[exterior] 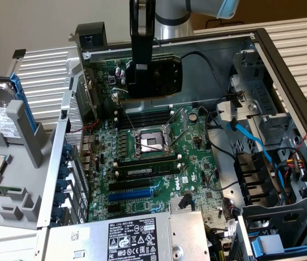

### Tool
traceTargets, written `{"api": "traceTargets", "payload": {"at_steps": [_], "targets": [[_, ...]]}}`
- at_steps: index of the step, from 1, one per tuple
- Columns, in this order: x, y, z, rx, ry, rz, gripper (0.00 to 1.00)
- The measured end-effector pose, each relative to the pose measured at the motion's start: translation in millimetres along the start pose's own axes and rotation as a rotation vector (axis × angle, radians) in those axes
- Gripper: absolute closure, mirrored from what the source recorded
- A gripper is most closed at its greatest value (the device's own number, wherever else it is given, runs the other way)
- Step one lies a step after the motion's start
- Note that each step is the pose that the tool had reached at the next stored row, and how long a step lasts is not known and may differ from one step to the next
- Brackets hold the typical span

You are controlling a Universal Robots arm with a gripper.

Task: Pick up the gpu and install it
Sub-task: 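Insert the gpu into the slot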

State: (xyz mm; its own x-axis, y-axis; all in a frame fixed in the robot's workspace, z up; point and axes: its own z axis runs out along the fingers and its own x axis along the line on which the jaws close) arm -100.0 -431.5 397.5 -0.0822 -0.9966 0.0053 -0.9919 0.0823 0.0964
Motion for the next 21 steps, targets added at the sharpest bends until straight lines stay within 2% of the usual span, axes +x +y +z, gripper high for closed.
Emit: {"api": "traceTargets", "payload": {"at_steps": [5, 11, 21], "targets": [[1.1, -0.3, 1.6, -0.0004, -0.0034, 0.002, 0.73], [7.4, -1.3, 3.4, -0.003, -0.023, 0.0, 0.73], [23.0, -3.9, 16.2, -0.0072, -0.0391, -0.002, 0.73]]}}
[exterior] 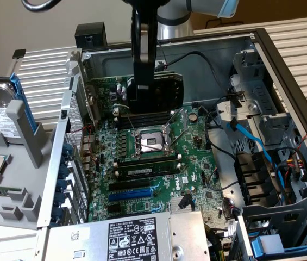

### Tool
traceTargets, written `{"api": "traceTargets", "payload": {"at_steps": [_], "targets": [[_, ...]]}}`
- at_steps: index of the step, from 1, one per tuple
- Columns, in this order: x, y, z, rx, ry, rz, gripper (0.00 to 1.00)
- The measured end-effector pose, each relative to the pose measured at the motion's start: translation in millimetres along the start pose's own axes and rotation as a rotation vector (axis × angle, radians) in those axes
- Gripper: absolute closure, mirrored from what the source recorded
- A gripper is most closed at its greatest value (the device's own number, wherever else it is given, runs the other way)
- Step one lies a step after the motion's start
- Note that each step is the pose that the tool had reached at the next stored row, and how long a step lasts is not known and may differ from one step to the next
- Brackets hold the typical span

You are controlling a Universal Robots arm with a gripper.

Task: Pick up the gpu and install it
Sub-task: 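Insert the gpu into the slot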

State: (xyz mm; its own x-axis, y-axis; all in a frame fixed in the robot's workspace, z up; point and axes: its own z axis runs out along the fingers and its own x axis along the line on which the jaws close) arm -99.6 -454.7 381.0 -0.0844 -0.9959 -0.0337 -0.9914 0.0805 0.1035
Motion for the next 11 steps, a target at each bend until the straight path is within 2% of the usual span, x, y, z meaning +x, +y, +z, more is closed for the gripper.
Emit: {"api": "traceTargets", "payload": {"at_steps": [4, 11], "targets": [[5.8, -0.7, 2.6, -0.0026, -0.0056, -0.001, 0.73], [14.4, 0.4, 4.1, -0.0027, -0.0067, -0.001, 0.73]]}}
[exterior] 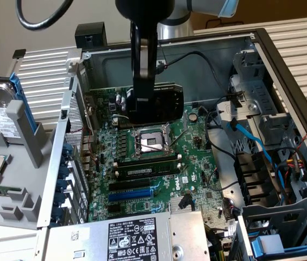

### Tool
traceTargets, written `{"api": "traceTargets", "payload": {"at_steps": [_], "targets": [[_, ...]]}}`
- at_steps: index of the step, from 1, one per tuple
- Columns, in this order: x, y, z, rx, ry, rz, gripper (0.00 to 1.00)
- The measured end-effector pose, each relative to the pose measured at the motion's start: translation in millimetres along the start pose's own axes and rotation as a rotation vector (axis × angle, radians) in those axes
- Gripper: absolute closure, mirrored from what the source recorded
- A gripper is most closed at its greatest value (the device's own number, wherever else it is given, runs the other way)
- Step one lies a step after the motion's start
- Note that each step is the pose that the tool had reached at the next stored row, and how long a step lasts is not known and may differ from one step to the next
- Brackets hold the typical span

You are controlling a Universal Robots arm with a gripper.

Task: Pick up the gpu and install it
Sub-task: 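Insert the gpu into the slot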

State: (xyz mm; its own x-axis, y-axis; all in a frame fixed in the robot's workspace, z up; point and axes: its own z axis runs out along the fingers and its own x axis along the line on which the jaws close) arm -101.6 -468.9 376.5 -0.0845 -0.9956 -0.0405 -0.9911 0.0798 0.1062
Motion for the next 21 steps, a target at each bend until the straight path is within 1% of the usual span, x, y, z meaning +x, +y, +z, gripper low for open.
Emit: {"api": "traceTargets", "payload": {"at_steps": [4, 9, 15, 21], "targets": [[1.6, 0.2, 3.2, -0.0001, -0.0001, 0.0, 0.73], [6.6, -0.2, 8.9, -0.0001, -0.0003, 0.0, 0.73], [10.6, 0.6, 12.0, 0.0, -0.0005, 0.0, 0.73], [15.4, 0.2, 18.4, -0.0002, -0.0002, 0.0, 0.73]]}}
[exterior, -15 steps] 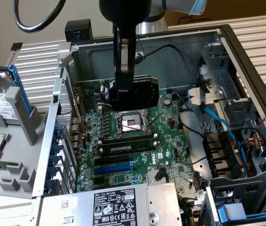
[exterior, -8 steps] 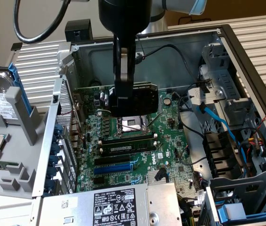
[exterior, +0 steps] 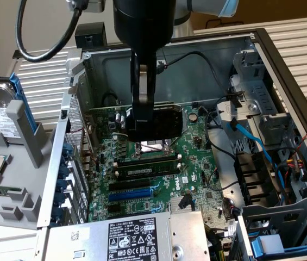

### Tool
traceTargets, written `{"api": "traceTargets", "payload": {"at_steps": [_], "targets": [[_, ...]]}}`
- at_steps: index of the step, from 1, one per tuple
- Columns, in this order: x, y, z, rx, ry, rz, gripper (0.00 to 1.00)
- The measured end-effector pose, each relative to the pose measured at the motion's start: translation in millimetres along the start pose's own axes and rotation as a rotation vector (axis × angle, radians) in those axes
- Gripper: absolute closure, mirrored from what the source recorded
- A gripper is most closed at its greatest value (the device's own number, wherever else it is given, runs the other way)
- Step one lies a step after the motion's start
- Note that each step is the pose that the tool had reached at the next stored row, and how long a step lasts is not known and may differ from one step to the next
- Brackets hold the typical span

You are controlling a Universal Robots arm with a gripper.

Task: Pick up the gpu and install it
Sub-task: 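Insert the gpu into the slot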

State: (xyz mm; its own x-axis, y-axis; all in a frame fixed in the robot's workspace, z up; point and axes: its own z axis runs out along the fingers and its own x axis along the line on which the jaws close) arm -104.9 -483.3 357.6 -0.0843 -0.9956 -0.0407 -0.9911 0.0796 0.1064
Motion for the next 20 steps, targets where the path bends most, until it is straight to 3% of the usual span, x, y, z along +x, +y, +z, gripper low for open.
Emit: {"api": "traceTargets", "payload": {"at_steps": [11, 20], "targets": [[7.7, 2.2, 4.8, -0.0009, 0.0, 0.0, 0.73], [12.0, 2.0, 14.1, -0.0027, 0.0001, 0.0, 0.73]]}}
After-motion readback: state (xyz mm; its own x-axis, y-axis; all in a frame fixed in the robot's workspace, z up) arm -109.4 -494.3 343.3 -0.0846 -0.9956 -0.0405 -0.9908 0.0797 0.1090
